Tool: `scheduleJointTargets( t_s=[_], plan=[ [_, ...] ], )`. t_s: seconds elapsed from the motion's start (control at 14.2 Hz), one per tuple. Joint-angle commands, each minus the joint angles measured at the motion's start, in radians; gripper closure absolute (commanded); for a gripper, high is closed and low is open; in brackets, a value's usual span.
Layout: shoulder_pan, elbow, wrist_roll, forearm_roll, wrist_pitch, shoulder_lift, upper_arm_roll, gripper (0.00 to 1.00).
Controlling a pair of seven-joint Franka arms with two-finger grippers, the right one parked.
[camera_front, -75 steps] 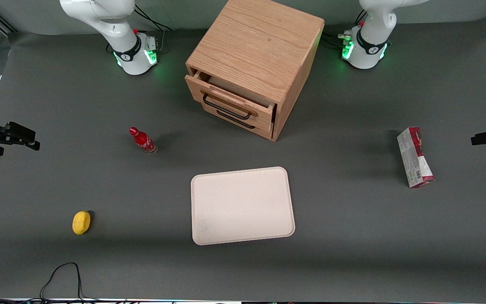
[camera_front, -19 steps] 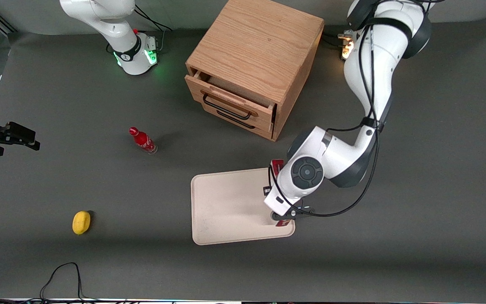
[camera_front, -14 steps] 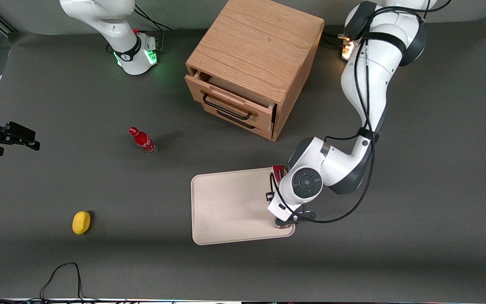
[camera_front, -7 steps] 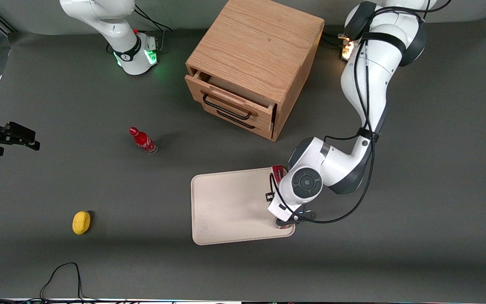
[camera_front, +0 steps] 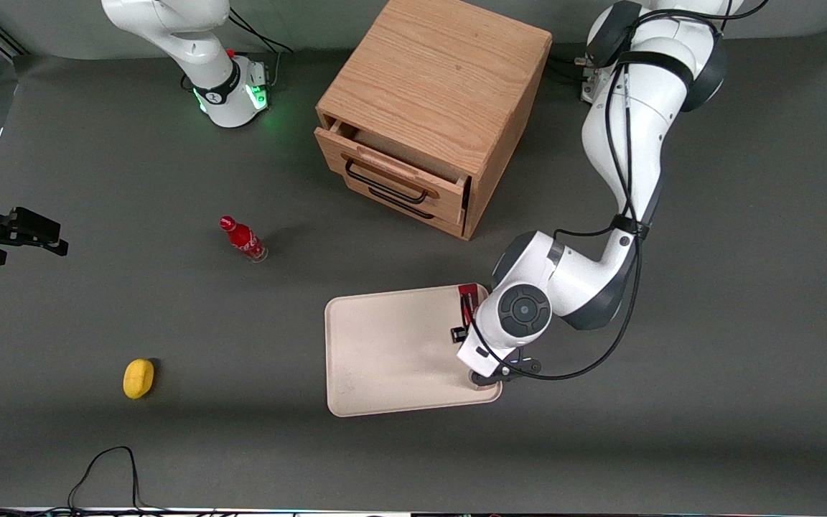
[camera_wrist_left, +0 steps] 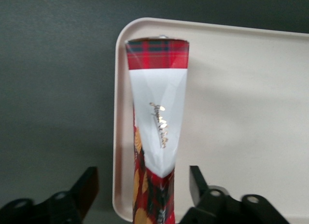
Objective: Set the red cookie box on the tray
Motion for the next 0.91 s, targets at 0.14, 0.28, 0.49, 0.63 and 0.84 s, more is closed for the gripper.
scheduleJointTargets(
  t_s=[0.14, 0.28, 0.49, 0.63, 0.84],
  plan=[
    [0.070, -0.228, 0.017, 0.006, -0.090, -0.278, 0.001, 0.00],
    [0.139, -0.418, 0.126, 0.004, -0.084, -0.454, -0.002, 0.00],
    [0.222, -0.705, 0.190, 0.004, -0.082, -0.741, 0.001, 0.00],
    [0.324, -0.807, 0.337, -0.001, -0.128, -0.870, 0.001, 0.00],
    [0.435, -0.919, 0.552, -0.002, -0.167, -1.048, 0.011, 0.00]
  ],
)
